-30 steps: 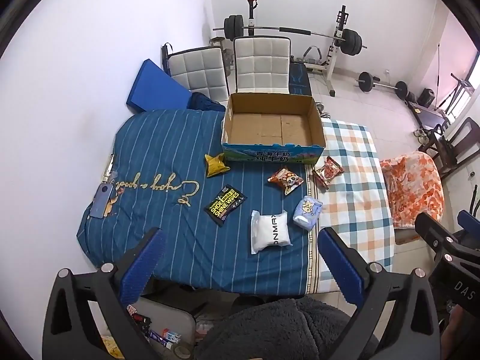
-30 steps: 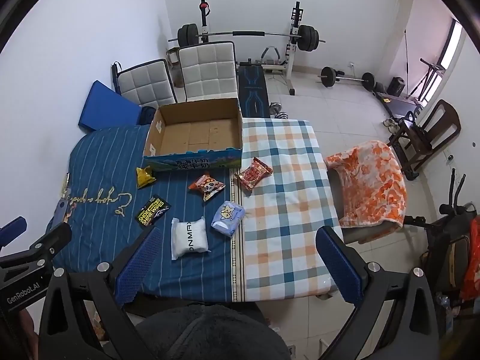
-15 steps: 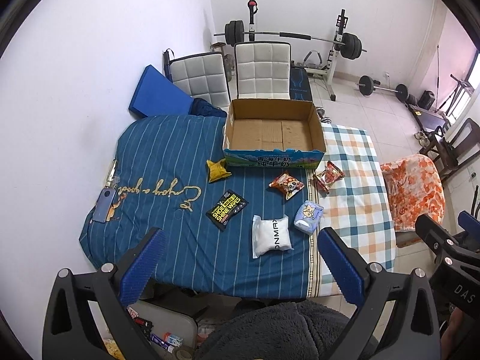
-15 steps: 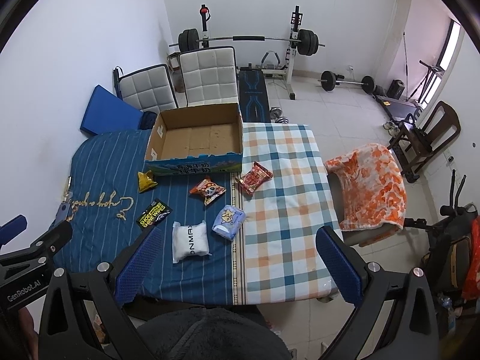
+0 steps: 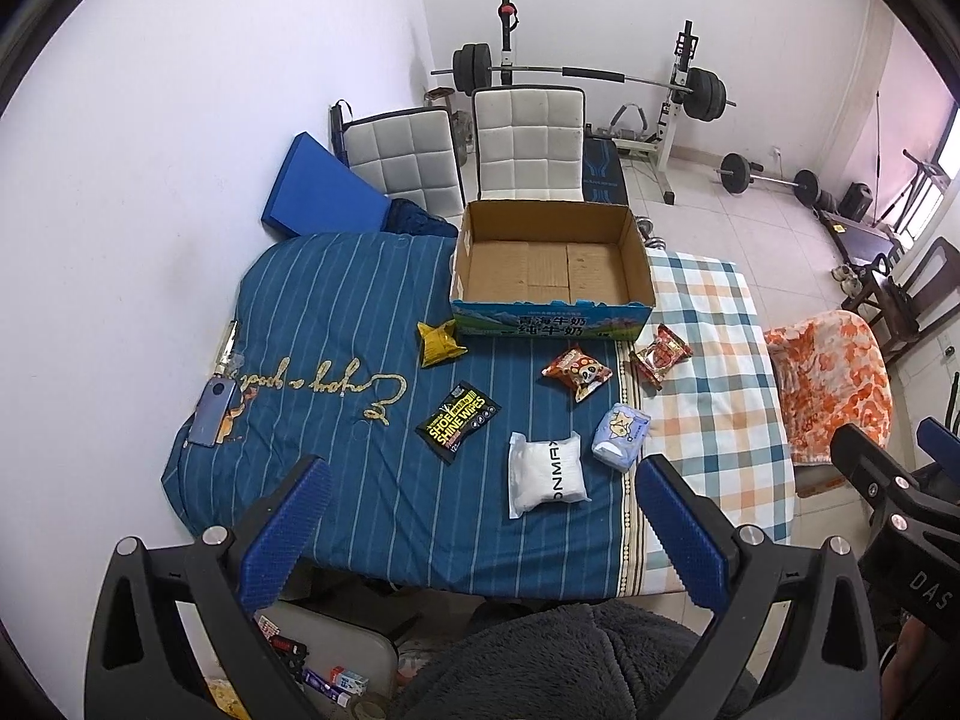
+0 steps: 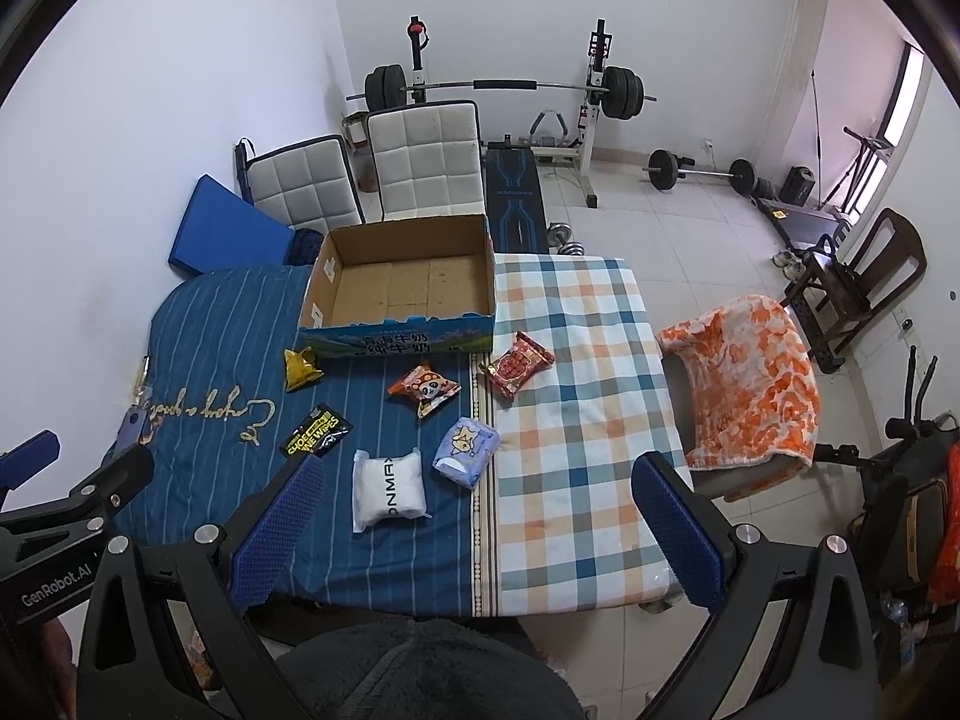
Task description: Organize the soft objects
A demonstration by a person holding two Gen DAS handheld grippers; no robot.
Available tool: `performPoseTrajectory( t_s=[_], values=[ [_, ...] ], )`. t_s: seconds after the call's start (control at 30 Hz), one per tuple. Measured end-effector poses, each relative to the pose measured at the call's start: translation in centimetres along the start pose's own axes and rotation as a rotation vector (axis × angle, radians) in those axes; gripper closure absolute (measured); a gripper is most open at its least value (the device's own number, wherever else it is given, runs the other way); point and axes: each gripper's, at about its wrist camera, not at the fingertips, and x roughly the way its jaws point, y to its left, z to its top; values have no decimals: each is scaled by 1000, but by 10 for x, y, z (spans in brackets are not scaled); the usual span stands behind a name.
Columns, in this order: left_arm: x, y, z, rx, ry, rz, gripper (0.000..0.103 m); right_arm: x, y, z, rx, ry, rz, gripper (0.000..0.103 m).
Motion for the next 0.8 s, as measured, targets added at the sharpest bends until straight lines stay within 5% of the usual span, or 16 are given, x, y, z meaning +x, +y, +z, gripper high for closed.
performPoseTrajectory(
  t_s=[0.8],
  values=[
    [1, 3, -1, -2, -2, -4, 0, -7, 3, -3, 2, -20, 1, 0]
  ],
)
